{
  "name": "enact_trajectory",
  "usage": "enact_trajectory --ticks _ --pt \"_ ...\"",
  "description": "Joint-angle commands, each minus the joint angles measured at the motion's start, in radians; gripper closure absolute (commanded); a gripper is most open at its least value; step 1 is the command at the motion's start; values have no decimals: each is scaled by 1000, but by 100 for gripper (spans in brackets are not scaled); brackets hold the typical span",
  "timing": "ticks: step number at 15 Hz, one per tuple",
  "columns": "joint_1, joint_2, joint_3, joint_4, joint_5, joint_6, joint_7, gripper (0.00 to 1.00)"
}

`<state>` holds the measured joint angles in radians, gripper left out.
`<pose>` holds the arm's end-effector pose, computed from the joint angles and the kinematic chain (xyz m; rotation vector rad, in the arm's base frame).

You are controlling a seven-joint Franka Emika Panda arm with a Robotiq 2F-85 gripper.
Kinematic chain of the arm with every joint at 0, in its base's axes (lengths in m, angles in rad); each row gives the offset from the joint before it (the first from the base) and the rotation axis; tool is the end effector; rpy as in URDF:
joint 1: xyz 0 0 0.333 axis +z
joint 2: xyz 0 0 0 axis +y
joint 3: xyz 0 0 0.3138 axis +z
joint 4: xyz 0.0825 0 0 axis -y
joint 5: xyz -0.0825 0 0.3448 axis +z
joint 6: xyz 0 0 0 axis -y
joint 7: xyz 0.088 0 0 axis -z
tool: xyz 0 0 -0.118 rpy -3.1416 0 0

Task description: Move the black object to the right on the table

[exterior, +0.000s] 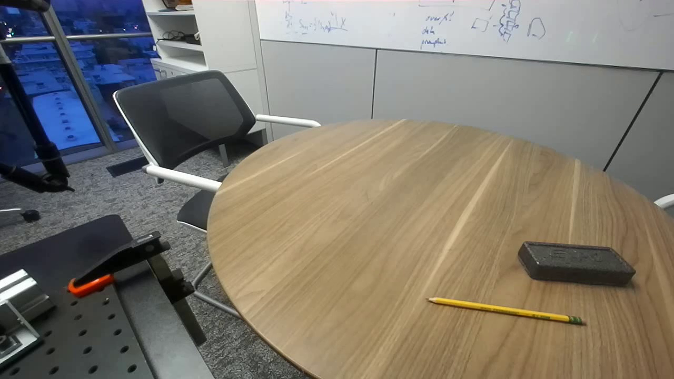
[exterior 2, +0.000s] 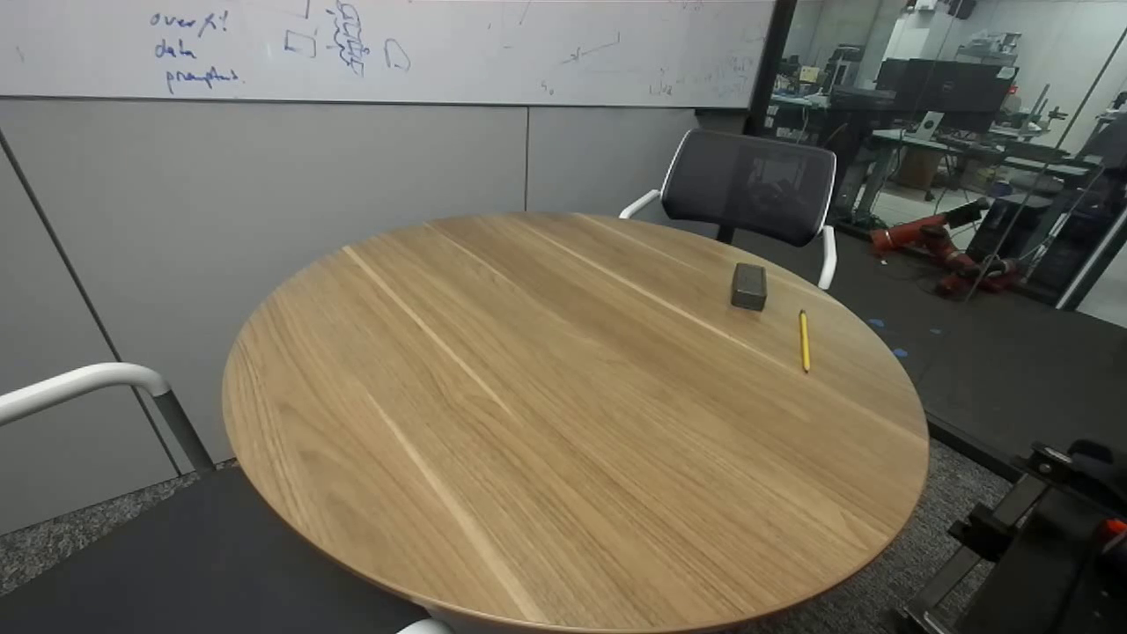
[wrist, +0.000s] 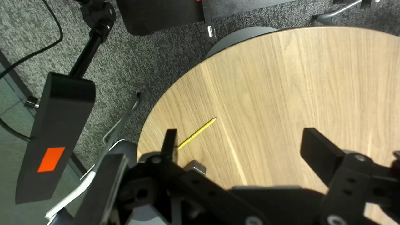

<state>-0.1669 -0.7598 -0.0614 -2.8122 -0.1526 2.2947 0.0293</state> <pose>0.2929 -0.0721 0.4370 3.0060 -0.2390 0.3546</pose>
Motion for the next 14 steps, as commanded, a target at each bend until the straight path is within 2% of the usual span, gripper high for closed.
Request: enact_trajectory --ticks 1,4,8,12,14 --pt "-1 0 1 2 2 -4 -1 0" --pt "3 210 20 172 13 21 42 0" --pt "-12 408 56 363 -26 10 118 0" --pt "-9 652 44 579 -44 -19 198 0" --pt "2 780 22 686 -35 8 231 0"
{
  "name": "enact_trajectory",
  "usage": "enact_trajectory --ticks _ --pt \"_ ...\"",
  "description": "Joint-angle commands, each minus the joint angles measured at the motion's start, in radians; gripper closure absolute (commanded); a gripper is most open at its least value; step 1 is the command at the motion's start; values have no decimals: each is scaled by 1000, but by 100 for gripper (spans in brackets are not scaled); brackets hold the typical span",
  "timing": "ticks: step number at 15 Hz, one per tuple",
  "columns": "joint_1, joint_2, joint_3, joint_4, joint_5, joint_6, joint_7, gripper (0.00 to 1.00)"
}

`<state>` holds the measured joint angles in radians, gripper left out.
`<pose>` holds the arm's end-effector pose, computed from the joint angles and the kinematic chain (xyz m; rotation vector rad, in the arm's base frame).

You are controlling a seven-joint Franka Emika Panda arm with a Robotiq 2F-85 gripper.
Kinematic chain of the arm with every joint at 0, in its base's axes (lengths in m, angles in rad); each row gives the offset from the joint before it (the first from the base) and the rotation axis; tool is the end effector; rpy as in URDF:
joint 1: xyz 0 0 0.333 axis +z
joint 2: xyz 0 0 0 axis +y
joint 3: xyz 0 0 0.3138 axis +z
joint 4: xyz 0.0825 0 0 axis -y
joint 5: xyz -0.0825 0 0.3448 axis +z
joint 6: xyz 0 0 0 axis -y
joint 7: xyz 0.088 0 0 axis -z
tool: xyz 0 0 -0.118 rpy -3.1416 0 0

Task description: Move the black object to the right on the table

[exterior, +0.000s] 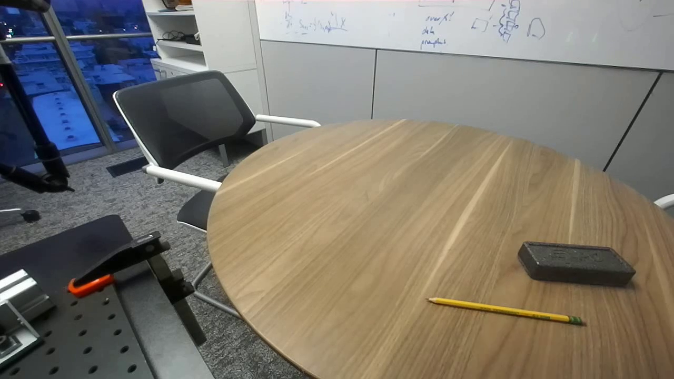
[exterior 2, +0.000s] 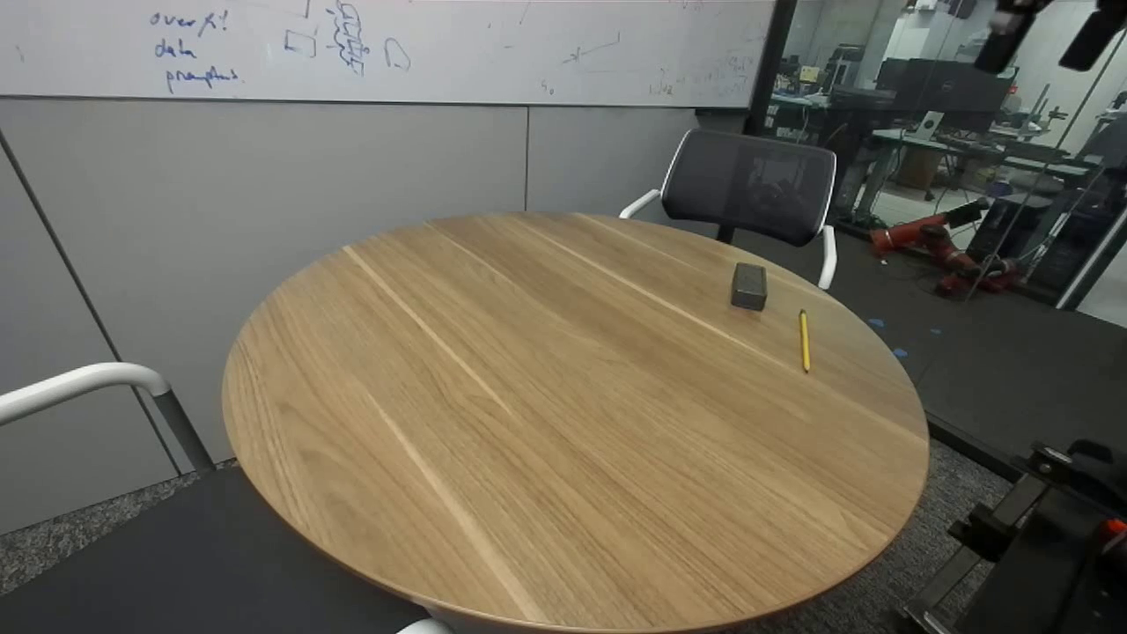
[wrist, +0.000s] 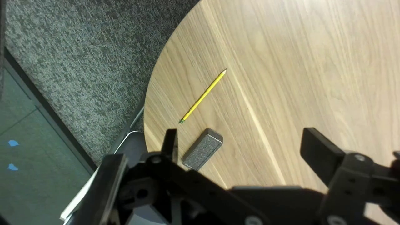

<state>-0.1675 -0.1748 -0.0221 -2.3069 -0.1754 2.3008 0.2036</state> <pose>0.4599 -0.0937 0.4415 2.9650 -0.4286 0.2546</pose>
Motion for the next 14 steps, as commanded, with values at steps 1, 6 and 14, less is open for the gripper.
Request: enact_trajectory --ticks 1,6,14 --pt "7 259 -28 240 -7 1 78 0" --pt "0 554 -77 540 163 -55 92 0" --pt "-66 956 -95 971 404 -112 163 0"
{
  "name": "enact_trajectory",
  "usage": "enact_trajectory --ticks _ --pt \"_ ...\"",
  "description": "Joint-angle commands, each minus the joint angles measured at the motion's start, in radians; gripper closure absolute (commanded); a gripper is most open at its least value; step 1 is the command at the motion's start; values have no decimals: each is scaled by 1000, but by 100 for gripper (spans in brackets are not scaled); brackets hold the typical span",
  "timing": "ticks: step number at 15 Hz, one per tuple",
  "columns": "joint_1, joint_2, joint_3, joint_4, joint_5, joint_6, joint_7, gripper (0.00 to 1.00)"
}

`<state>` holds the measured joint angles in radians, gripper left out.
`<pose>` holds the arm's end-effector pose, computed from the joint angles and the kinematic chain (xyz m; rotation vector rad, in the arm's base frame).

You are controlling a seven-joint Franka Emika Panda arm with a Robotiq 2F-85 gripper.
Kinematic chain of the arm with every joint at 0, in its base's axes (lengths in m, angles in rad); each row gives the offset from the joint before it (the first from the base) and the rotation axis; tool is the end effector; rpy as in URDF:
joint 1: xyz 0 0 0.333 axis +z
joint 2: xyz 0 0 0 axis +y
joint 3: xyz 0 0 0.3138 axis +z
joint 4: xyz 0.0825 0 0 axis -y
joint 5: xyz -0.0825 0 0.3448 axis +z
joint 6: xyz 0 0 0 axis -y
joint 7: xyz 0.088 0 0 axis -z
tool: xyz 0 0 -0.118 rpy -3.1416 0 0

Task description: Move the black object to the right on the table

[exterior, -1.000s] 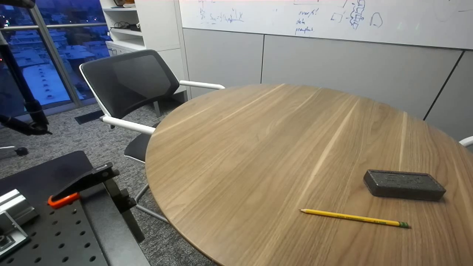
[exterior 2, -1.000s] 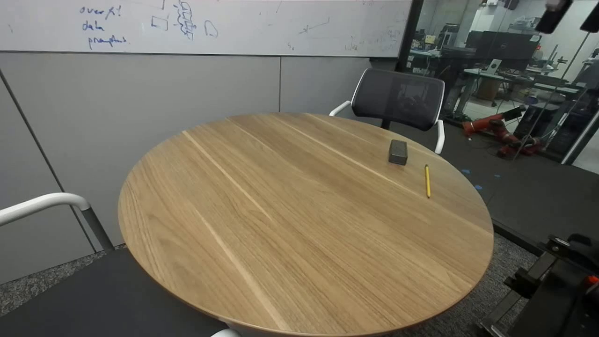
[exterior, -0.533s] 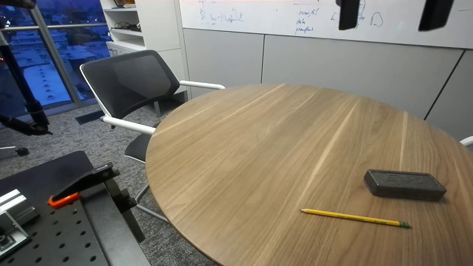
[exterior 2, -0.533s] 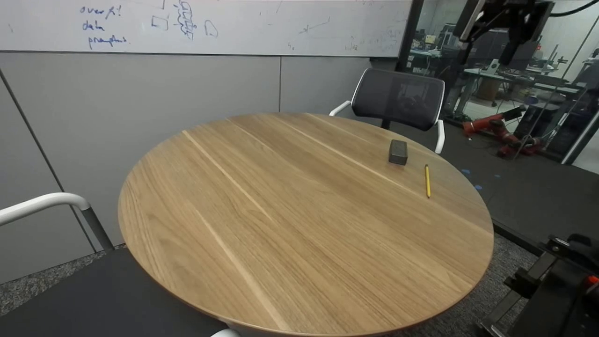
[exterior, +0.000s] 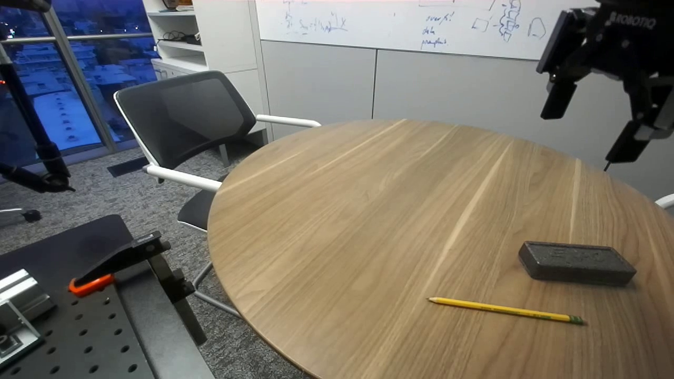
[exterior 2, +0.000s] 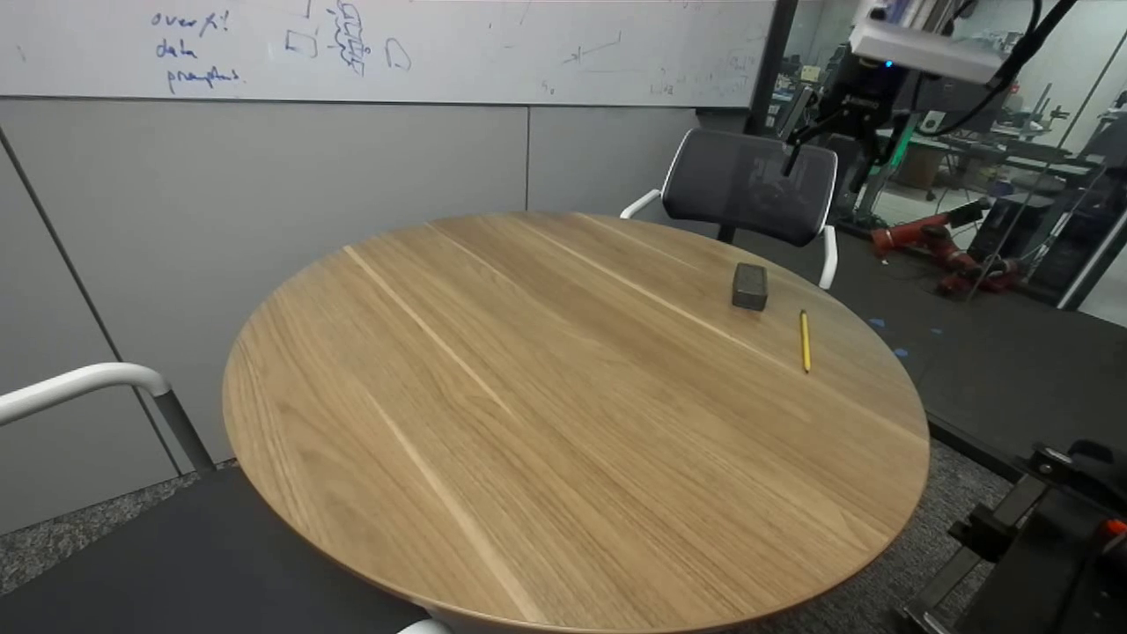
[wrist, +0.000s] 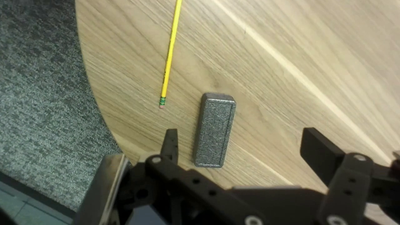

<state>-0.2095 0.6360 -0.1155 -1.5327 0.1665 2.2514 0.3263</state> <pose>0.6522 -0.1995 0.3025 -2.8725 1.0895 -0.1356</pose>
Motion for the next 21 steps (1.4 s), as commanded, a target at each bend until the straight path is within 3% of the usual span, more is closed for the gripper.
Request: enact_trajectory --ticks 1,17,21 --pt "-30 189 -3 247 72 -69 53 0" --pt "-46 768 -26 967 27 -309 264 0" --pt "-41 817 -20 1012 6 -330 313 0"
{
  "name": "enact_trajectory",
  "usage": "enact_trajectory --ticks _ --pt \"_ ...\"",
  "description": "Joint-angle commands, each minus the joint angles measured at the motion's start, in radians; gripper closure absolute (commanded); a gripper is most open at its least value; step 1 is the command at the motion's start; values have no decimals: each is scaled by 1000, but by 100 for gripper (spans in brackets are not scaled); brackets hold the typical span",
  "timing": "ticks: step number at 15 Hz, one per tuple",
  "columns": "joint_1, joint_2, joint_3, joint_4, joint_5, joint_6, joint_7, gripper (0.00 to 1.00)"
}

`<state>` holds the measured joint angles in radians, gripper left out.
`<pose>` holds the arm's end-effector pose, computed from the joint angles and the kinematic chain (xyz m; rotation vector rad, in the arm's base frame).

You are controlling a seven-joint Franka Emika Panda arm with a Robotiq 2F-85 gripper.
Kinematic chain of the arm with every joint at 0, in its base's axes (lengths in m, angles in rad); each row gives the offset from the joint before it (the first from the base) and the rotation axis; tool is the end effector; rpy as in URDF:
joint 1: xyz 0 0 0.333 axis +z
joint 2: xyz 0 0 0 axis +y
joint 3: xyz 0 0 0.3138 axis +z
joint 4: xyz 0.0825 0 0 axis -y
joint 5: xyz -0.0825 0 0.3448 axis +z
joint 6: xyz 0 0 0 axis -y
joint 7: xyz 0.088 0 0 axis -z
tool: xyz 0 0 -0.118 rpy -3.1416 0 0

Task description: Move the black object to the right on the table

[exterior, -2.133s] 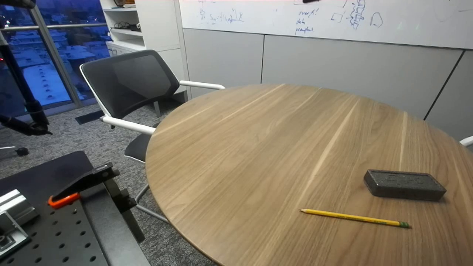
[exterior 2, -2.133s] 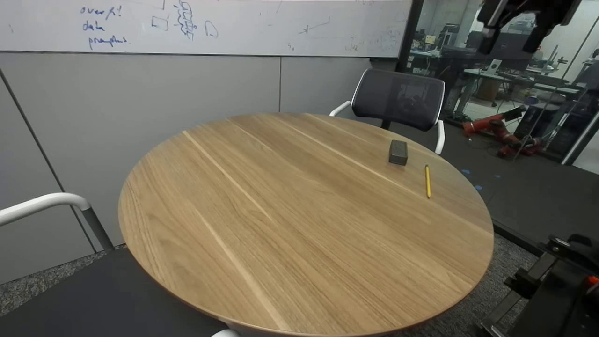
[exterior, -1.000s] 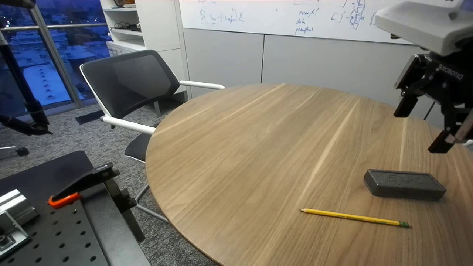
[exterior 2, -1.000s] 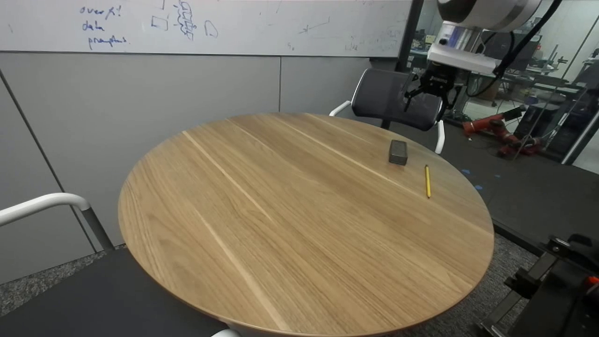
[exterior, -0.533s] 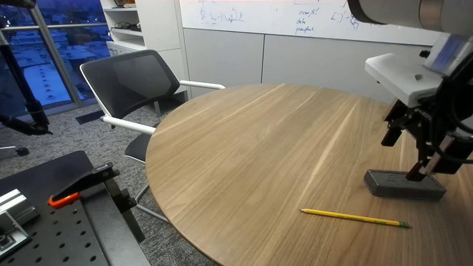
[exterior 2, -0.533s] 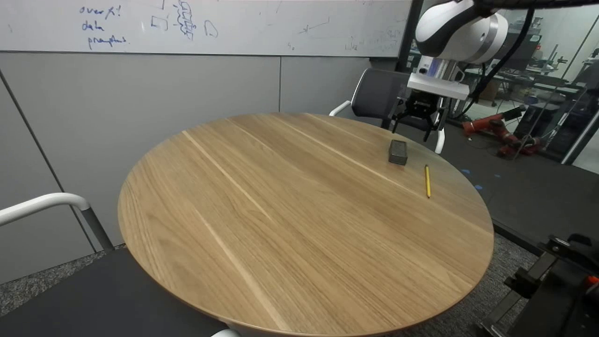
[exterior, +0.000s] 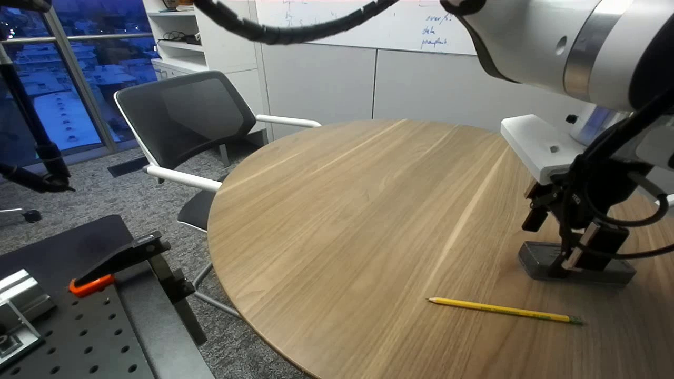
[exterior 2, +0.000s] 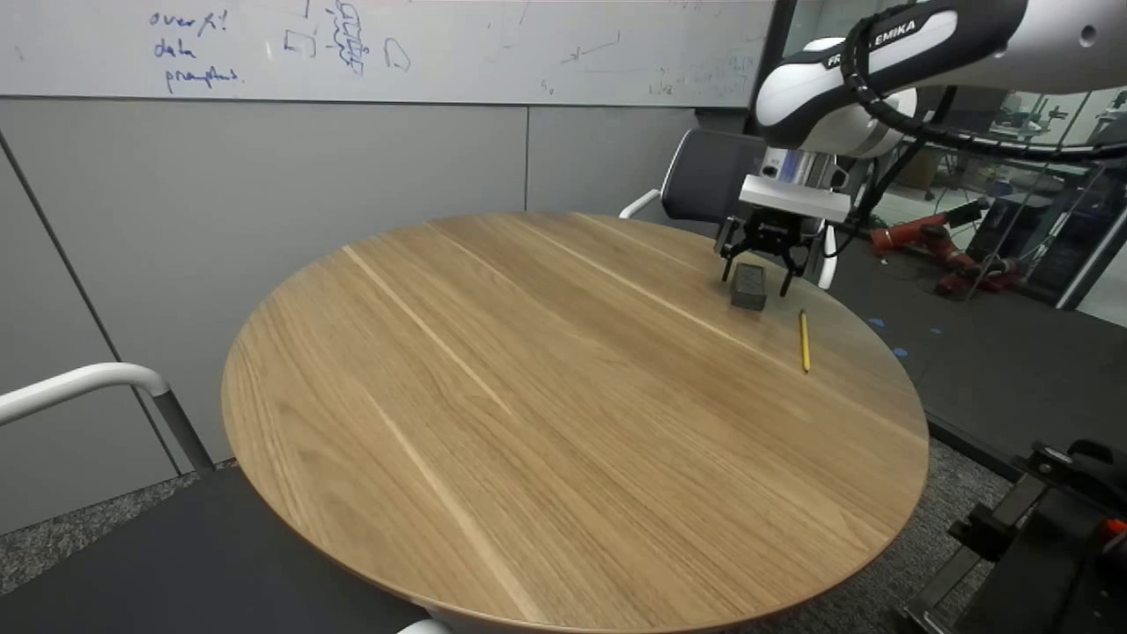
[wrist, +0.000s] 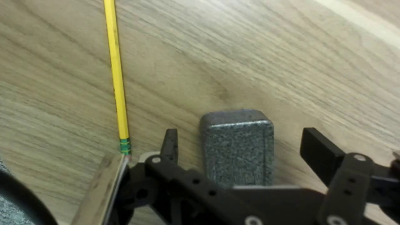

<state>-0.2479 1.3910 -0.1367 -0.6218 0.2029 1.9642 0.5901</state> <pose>0.7220 -0.2164 0.1155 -2.7555 1.4130 0.0754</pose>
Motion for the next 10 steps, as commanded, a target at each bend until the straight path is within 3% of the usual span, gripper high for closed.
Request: enact_trajectory --ticks 1,2,4,8,9,10 --pt "-4 76 2 119 -37 -53 58 0" --pt "-3 91 -2 135 -47 -48 71 23" --pt "1 115 -9 165 -72 -43 89 34" --pt "11 128 -8 201 -122 -39 83 66" --pt "18 101 -4 158 -136 -25 74 67" --pt "26 108 -1 188 -146 -47 52 67"
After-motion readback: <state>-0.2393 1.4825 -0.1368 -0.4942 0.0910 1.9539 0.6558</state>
